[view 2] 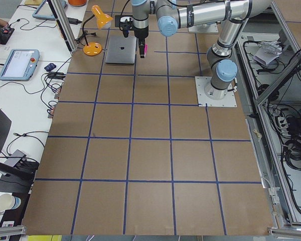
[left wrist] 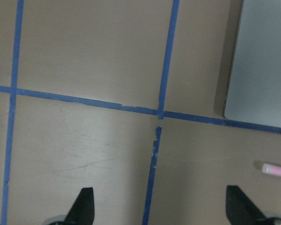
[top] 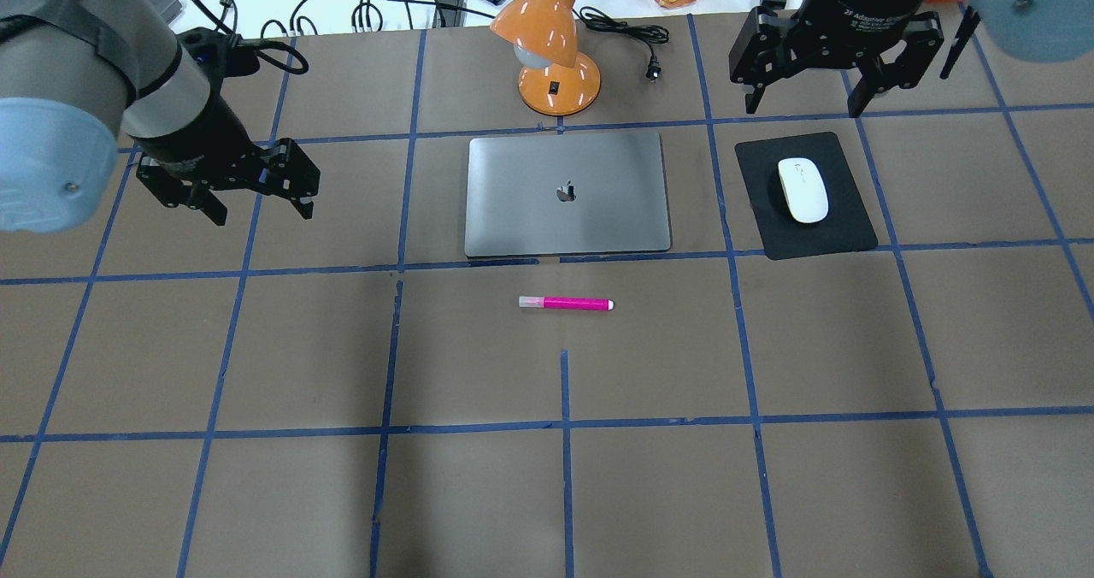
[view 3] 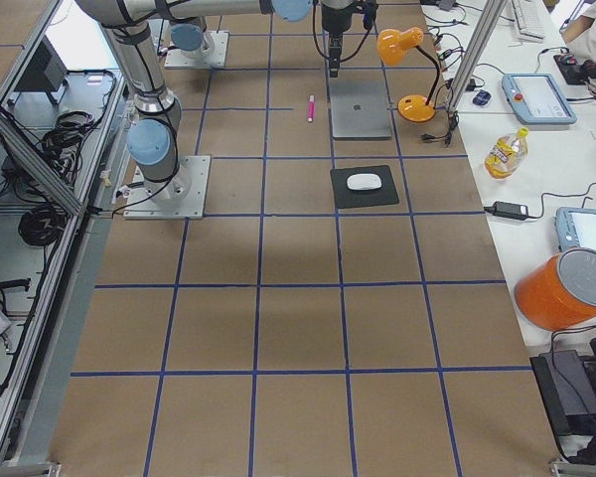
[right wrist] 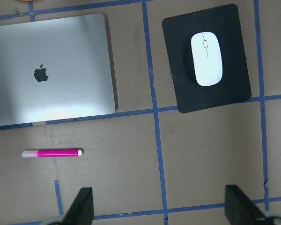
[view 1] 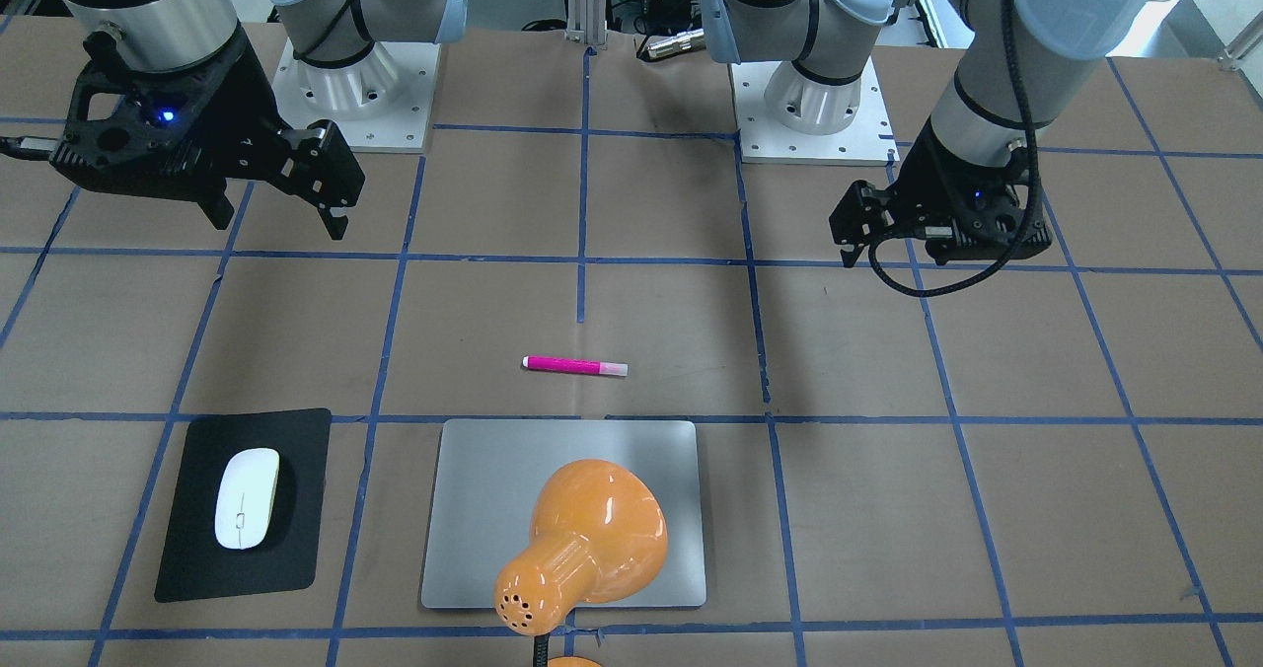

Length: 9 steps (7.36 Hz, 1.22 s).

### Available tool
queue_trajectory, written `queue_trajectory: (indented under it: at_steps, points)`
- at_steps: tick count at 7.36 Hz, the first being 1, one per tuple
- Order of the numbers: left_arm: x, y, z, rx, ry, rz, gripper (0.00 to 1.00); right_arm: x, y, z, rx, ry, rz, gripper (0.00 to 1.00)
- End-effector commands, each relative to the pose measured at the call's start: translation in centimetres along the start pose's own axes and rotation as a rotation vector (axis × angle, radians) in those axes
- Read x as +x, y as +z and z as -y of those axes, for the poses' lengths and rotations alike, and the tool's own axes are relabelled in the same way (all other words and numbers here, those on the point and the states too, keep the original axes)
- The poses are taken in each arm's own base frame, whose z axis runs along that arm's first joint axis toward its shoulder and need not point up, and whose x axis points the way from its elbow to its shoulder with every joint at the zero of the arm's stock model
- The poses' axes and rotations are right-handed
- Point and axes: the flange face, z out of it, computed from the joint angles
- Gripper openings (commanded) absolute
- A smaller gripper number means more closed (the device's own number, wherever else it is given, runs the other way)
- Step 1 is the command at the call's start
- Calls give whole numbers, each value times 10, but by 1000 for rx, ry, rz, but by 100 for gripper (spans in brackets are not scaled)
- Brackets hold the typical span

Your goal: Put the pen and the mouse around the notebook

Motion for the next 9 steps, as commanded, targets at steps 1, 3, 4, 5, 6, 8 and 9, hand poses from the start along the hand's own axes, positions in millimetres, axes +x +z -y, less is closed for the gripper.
queue_trajectory:
  at_steps: [1, 3, 4, 5, 6, 8, 9]
  points:
    - [-2, -21, -18, -22, 170, 5, 100, 0, -1, 1, 1, 0, 1, 100]
    - [2, -28, -27, -41, 89, -8, 100, 0, 0, 0, -1, 0, -1, 100]
    - [10, -29, -27, -41, 32, -9, 100, 0, 0, 0, -1, 0, -1, 100]
    - [25, -28, -29, -42, 47, -9, 100, 0, 0, 0, -2, 0, 1, 100]
    - [35, -31, -33, -36, 63, -7, 100, 0, 0, 2, 0, 0, 1, 100]
    - [37, -36, -37, -24, 73, -2, 100, 0, 0, 2, 0, 0, 1, 100]
    - [37, -36, -36, -26, 76, -2, 100, -1, -1, 3, 1, 0, 1, 100]
